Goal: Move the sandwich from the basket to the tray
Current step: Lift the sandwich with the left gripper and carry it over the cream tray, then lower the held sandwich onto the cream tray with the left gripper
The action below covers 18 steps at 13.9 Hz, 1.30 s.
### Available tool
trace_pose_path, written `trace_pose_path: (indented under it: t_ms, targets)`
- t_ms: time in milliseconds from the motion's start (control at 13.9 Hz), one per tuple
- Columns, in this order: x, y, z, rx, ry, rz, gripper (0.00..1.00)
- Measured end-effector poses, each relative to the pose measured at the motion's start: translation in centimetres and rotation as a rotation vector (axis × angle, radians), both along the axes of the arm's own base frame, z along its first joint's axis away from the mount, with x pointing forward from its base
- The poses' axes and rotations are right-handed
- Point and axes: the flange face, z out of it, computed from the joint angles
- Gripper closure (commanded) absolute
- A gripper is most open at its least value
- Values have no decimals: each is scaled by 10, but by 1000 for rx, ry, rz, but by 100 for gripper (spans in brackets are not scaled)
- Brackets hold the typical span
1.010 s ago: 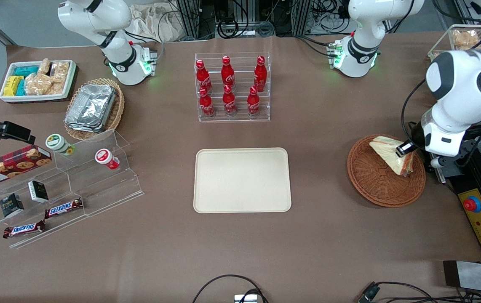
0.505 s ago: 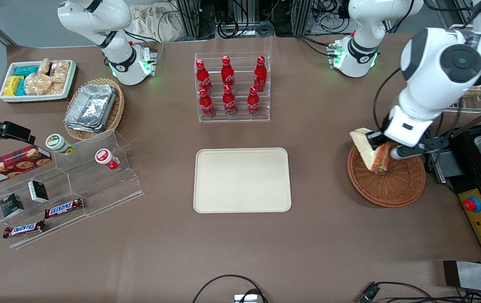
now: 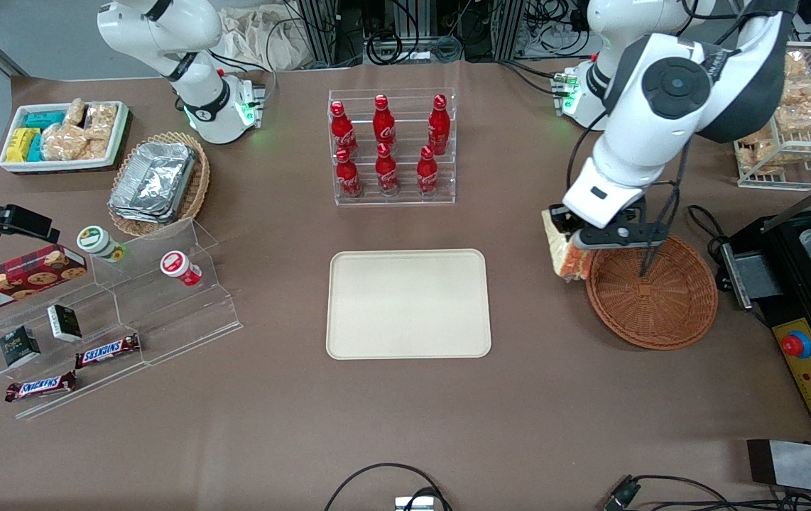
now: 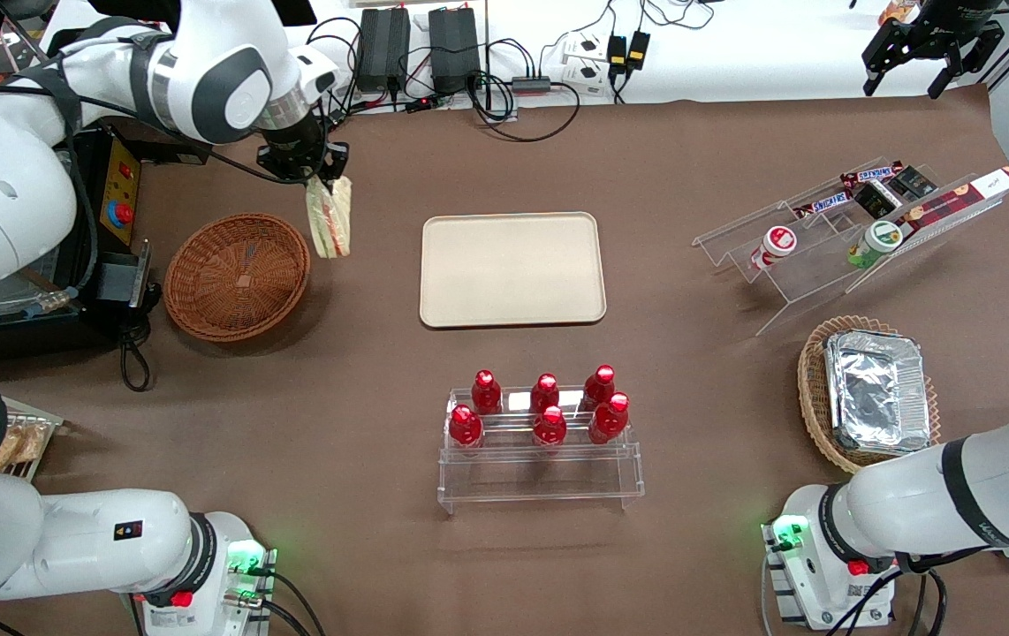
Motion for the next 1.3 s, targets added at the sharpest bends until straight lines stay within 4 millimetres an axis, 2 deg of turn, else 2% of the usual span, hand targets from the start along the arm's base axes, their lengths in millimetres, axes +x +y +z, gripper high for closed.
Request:
trace_pose_path:
  t_ms: [289,577,866,1299]
  targets:
    - [-14,-40,-7,22,0,-97,74]
    - [-28,-81,-35,33,43,-203,74]
    - [-12,-115,-59,-21,89,-259,74]
    - [3,-147,-119,-5,126,-225,74]
